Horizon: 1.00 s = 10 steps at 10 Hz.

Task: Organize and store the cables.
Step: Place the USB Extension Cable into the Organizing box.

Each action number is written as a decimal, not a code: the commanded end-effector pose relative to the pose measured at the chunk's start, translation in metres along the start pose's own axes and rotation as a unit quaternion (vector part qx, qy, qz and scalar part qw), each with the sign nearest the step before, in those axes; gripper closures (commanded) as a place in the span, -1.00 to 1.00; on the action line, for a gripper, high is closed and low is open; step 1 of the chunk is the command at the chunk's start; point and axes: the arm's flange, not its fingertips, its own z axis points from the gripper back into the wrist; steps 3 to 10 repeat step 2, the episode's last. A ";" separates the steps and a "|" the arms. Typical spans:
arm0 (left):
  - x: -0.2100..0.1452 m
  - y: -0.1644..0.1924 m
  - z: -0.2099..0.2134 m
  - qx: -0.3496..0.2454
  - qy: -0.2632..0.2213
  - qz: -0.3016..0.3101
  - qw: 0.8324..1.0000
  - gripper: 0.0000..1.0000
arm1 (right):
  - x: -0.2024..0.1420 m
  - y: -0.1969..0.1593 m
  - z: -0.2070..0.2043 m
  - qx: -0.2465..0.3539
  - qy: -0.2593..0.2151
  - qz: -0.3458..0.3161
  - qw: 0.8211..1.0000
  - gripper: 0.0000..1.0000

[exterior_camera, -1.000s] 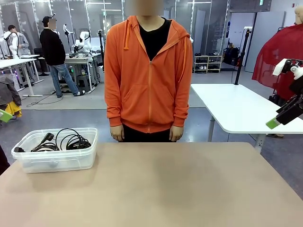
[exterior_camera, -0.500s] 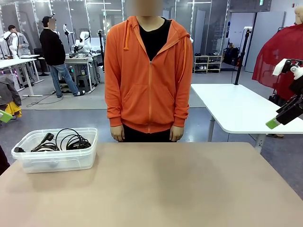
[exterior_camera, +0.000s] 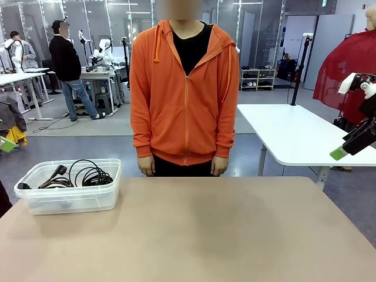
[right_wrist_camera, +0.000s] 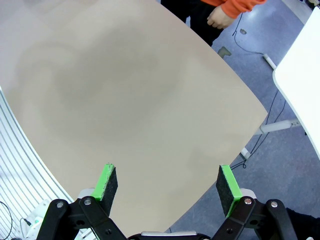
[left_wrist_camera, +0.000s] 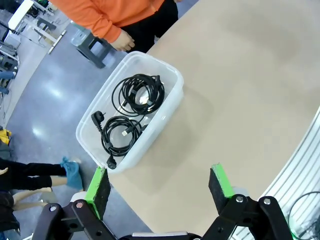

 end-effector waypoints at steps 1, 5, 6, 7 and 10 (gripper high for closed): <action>0.000 -0.001 0.002 0.007 0.003 0.007 1.000 -1.00 | 0.002 -0.001 0.001 -0.002 0.002 -0.004 1.000 -1.00; 0.000 -0.001 0.002 0.007 0.003 0.007 1.000 -1.00 | 0.002 -0.001 0.001 -0.002 0.002 -0.004 1.000 -1.00; 0.000 -0.001 0.002 0.007 0.003 0.007 1.000 -1.00 | 0.002 -0.001 0.001 -0.002 0.002 -0.004 1.000 -1.00; 0.000 -0.001 0.002 0.007 0.003 0.007 1.000 -1.00 | 0.002 -0.001 0.001 -0.002 0.002 -0.004 1.000 -1.00; 0.000 -0.001 0.002 0.007 0.003 0.007 1.000 -1.00 | 0.002 -0.001 0.001 -0.002 0.002 -0.004 1.000 -1.00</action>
